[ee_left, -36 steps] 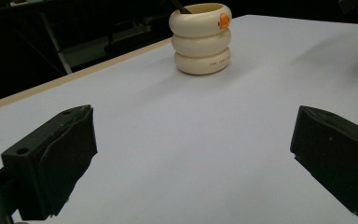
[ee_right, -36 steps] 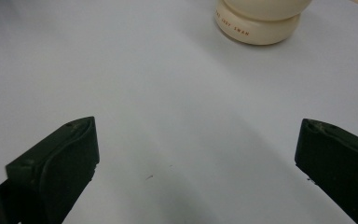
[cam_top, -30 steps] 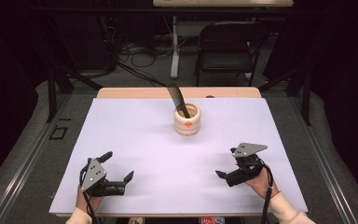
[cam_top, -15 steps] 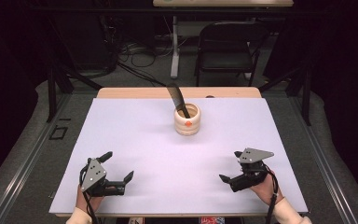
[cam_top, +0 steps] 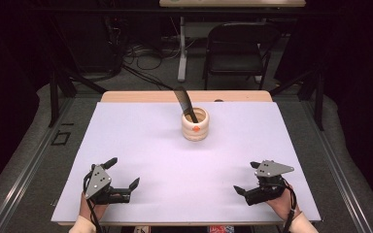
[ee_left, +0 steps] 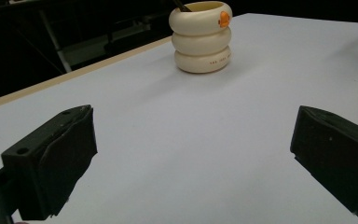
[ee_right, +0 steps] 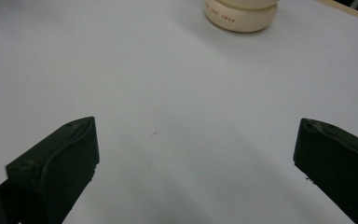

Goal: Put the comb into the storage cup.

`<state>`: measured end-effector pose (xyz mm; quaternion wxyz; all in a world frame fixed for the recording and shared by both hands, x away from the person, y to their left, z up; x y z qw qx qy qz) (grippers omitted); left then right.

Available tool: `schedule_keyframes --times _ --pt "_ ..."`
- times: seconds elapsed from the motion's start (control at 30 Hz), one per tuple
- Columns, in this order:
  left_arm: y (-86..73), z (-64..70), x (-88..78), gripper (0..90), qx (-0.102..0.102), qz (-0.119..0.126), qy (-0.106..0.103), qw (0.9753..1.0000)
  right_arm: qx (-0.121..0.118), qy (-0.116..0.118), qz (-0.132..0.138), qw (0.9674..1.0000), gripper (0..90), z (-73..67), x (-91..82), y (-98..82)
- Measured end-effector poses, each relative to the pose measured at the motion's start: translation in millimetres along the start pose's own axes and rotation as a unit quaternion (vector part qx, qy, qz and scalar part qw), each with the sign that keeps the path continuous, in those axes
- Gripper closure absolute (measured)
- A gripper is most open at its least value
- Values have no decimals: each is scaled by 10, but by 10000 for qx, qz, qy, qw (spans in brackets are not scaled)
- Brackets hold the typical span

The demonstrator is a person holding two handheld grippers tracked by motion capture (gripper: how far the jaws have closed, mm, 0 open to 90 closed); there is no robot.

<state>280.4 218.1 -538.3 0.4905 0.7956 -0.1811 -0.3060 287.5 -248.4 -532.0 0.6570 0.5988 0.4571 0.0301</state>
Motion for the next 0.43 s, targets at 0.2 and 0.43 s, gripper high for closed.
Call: schedule_keyframes --times 0.2,0.43 --pt "-2 -2 5 4 14 -14 3 10000 3 -48 8 10000 0 23 -31 -49" --pt "-3 -5 9 4 29 -25 0 10000 86 -78 83 9999 0 68 -46 -61"
Point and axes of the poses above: each handheld gripper's, and its own axes: x roughly forward along the jaws, y roughly out of its top, z roughly to its right, the point moved 2 cm from there along x, roughly forward along the jaws, and after that the axes turned 14 degrees about x, right-handed, at the moved point
